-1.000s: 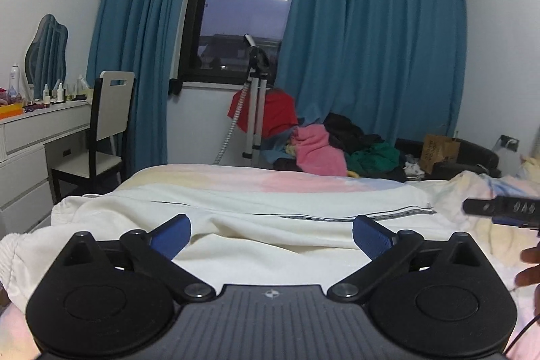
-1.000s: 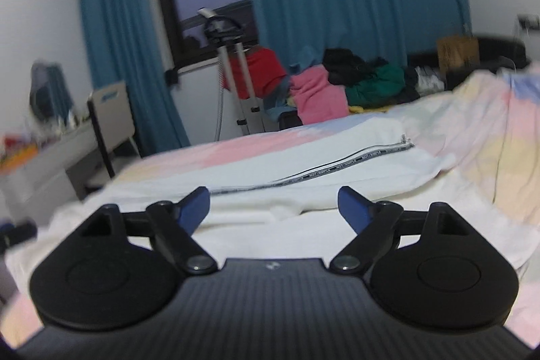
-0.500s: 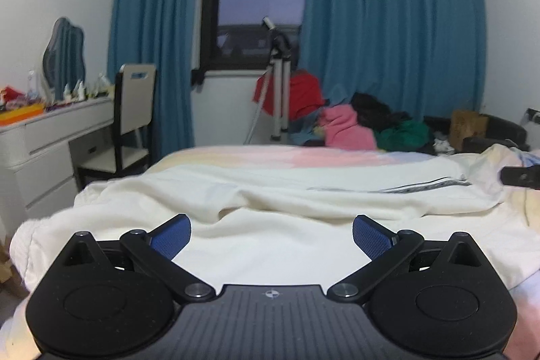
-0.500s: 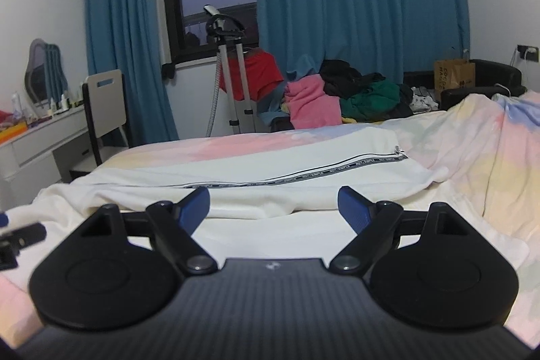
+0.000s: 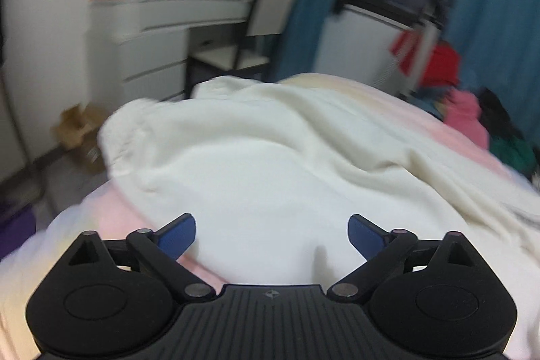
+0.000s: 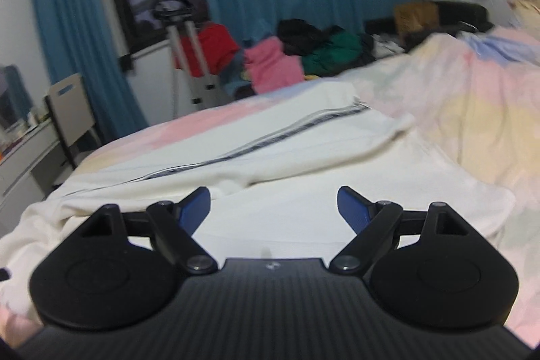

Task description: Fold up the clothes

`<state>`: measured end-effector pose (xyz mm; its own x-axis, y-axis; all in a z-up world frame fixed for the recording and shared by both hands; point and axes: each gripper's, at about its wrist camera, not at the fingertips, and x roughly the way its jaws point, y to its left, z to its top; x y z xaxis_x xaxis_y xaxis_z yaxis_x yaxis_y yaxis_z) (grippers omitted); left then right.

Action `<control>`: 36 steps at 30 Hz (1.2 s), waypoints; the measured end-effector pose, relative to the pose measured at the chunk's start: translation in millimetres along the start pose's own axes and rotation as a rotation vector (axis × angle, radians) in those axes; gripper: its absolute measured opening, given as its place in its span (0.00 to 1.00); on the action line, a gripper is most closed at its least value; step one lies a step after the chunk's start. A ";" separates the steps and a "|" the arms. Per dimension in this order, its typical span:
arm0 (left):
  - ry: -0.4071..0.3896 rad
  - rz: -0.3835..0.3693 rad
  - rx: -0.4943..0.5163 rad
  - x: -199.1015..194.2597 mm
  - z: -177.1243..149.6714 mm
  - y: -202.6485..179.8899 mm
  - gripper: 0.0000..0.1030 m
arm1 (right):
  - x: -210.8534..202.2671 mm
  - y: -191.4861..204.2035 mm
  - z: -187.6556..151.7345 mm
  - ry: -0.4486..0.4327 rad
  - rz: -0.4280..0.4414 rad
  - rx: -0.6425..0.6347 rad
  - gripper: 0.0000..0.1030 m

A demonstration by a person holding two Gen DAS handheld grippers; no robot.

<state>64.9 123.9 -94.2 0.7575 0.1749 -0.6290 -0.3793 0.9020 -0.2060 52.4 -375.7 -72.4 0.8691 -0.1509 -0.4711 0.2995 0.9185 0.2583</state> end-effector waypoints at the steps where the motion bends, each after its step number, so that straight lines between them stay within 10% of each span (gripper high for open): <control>1: 0.009 0.003 -0.020 2.4 7.8 5.8 0.94 | 1.7 -4.2 0.0 0.007 -0.011 0.011 0.81; 11: 0.214 -0.073 -0.263 41.4 54.9 57.7 0.90 | 21.7 -69.7 -3.7 0.096 -0.053 0.351 0.81; 24: 0.260 -0.055 -0.771 54.3 31.4 167.0 0.79 | 10.3 -148.0 -7.7 -0.049 -0.503 0.536 0.80; 30: 0.275 -0.145 -0.832 87.1 42.1 188.8 0.79 | 35.3 -187.8 -52.7 0.076 -0.440 0.880 0.79; 36: 0.257 -0.243 -0.856 112.7 49.4 196.6 0.76 | 54.4 -182.6 -59.1 0.081 -0.422 0.911 0.79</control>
<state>102.0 340.5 -168.5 0.7654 -0.1660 -0.6218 -0.5661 0.2859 -0.7732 21.8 -530.0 -195.0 0.6031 -0.3429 -0.7202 0.7931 0.1613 0.5874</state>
